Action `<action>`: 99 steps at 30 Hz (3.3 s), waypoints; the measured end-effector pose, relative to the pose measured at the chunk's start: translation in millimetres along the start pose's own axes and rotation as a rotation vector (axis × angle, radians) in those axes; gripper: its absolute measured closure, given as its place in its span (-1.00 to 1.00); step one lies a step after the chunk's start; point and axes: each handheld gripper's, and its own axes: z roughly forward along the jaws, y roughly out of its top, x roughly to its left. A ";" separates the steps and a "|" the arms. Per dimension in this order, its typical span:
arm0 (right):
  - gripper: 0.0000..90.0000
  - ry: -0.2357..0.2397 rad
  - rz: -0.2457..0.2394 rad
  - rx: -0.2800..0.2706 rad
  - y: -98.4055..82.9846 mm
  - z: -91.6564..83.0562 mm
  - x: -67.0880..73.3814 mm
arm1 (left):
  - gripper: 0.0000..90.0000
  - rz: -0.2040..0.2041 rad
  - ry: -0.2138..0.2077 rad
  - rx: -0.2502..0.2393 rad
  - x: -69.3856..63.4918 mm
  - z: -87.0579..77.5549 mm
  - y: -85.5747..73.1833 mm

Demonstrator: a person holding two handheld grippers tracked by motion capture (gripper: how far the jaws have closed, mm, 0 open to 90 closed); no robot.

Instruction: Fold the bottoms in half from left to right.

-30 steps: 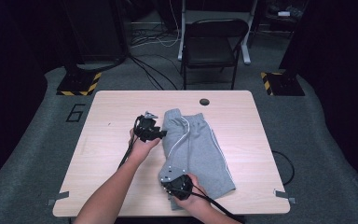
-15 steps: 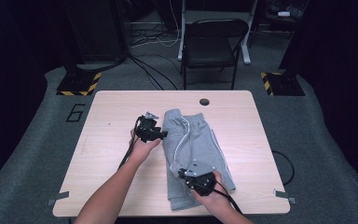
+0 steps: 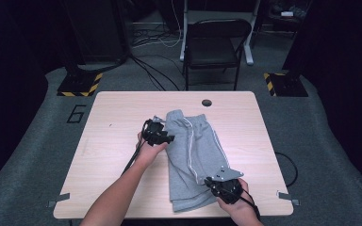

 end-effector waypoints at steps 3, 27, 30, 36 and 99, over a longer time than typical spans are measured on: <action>0.72 -0.024 -0.015 0.053 -4.9 -0.4 -1.7 | 0.25 0.009 -0.001 0.009 -1.0 0.9 -0.4; 0.52 0.063 -0.077 0.039 4.1 30.2 24.3 | 0.25 0.007 0.007 -0.012 0.0 -3.1 -2.9; 0.50 0.050 -0.074 0.056 1.2 34.2 23.6 | 0.25 0.001 0.009 -0.009 1.8 -3.2 -5.6; 0.62 0.058 0.009 0.075 -2.3 39.7 19.8 | 0.25 -0.006 0.015 -0.008 3.6 -3.0 -9.9; 0.89 -0.099 0.152 0.165 -43.1 -18.3 -45.7 | 0.19 -0.031 -0.030 0.007 -21.4 23.2 -20.2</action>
